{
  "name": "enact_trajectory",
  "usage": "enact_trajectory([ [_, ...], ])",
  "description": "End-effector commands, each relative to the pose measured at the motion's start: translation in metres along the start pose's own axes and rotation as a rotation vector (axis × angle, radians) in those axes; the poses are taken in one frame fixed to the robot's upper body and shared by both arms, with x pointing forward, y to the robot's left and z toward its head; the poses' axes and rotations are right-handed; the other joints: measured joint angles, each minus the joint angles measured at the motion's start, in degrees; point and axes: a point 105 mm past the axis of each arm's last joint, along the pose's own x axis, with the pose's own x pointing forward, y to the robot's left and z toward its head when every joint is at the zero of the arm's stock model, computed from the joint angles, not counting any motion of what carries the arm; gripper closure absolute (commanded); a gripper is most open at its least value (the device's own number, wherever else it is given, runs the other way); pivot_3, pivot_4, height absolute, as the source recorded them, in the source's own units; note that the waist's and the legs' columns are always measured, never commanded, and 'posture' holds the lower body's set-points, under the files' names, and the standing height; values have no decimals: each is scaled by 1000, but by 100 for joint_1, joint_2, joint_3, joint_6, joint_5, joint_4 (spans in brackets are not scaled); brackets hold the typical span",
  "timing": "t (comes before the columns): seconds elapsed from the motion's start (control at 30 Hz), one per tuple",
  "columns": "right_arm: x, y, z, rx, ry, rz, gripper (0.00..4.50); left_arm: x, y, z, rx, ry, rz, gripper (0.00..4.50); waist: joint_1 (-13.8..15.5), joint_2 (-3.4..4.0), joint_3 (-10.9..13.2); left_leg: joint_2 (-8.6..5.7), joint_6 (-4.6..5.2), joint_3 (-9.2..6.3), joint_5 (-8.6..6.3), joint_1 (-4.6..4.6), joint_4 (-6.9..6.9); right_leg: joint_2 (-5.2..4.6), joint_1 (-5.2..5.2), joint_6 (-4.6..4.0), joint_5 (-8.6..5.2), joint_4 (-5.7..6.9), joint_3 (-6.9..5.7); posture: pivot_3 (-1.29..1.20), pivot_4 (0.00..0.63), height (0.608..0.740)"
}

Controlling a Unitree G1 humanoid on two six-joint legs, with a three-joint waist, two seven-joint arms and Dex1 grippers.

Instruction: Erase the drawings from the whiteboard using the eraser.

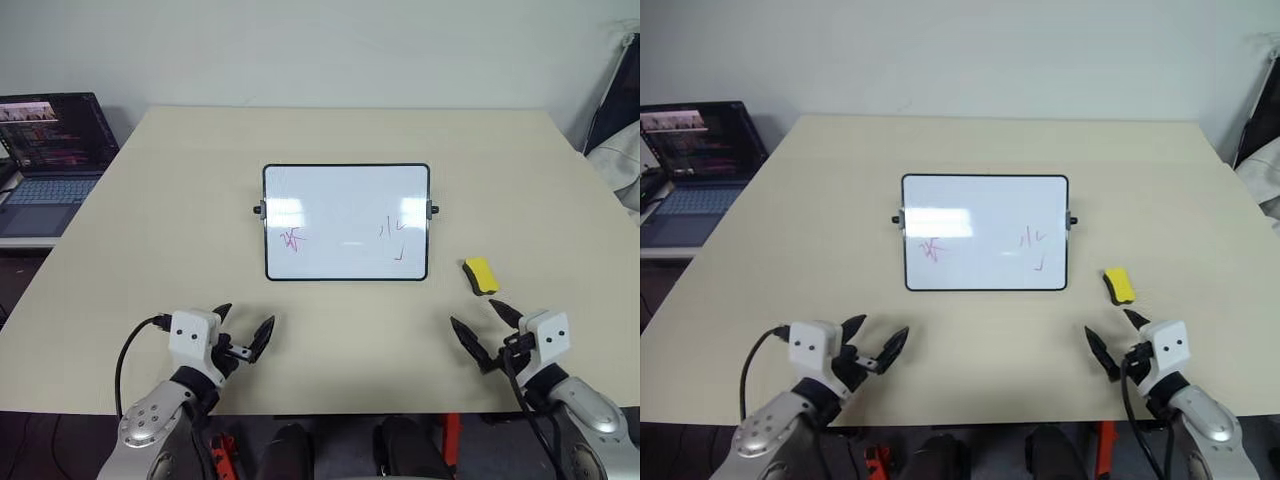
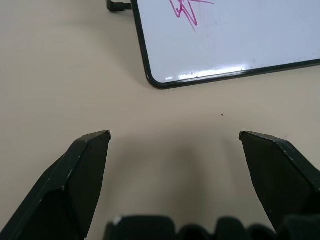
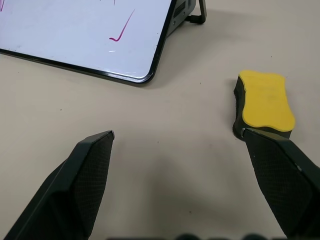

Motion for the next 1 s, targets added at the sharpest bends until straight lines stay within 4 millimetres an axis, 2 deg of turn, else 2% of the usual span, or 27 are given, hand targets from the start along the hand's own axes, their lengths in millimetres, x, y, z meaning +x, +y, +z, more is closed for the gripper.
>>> enact_trajectory([
  [0.03, 11, 4, 24, -52, -58, 36, 26, 4, -1, -1, 38, 1, -15, 0, -3, 0, 0, 0, 0, -1, 0, 0, 0, 0, 0, 0, 0, 1, 0, 0, 150, 740],
  [0.13, 19, 1, 35, -74, -74, 48, 26, 5, -3, -9, 88, 39, -76, 0, -2, 2, 1, -1, 0, 0, 0, 2, 0, 4, -1, 0, 0, 4, -2, 0, 150, 740],
  [0.23, 21, 4, 43, -91, -77, 77, 26, 3, -7, -4, 104, 47, -177, 0, 7, 2, 2, -3, 0, -4, 0, -3, -1, 3, -2, -3, -1, 2, -7, 0, 150, 740],
  [0.4, 22, 10, 41, -69, -60, 87, 26, 4, 4, 9, 181, 24, -222, 0, 23, 2, 3, -5, -3, -8, -6, -6, -7, -2, -3, -28, 10, -2, -12, 0, 150, 740],
  [0.5, 26, 5, 44, -49, -71, 20, 26, 11, -4, 25, 209, -32, -312, 0, 11, 3, 3, -4, -3, -7, -6, -5, -7, -2, -3, -28, 10, -2, -11, 0, 150, 740],
  [0.63, 15, -10, 62, 15, -100, -85, 26, 36, -23, 65, 283, -105, -519, 0, 85, 12, 13, -12, -3, -12, -5, -10, -5, 0, -4, -29, 11, 3, -24, 0, 150, 740],
  [0.73, 12, -8, 64, 3, -73, -128, 26, 43, -27, 77, 318, -99, -650, 0, 85, 13, 12, -9, -3, -12, -5, -8, -2, 7, -2, -28, 11, 7, -26, 0, 150, 740],
  [0.83, 15, -11, 66, 18, -42, -158, 26, 49, -40, 90, 342, -90, -808, 0, -1, 13, 13, -12, -3, 0, -6, -4, -4, 8, -6, -27, 11, 14, -26, 0, 150, 740],
  [0.93, 23, -16, 68, -6, 5, -132, 26, 57, -60, 100, 414, -78, -951, 0, -23, 11, 15, -16, -2, 9, -6, -14, -2, 13, -22, -26, 11, 19, -23, 0, 150, 740],
  [1.0, 27, -30, 71, 7, 5, -178, 26, 63, -66, 109, 437, -89, -987, 0, -24, 11, 14, -18, -1, 9, -5, -20, -2, 17, -29, -25, 12, 21, -24, 0, 150, 740],
])
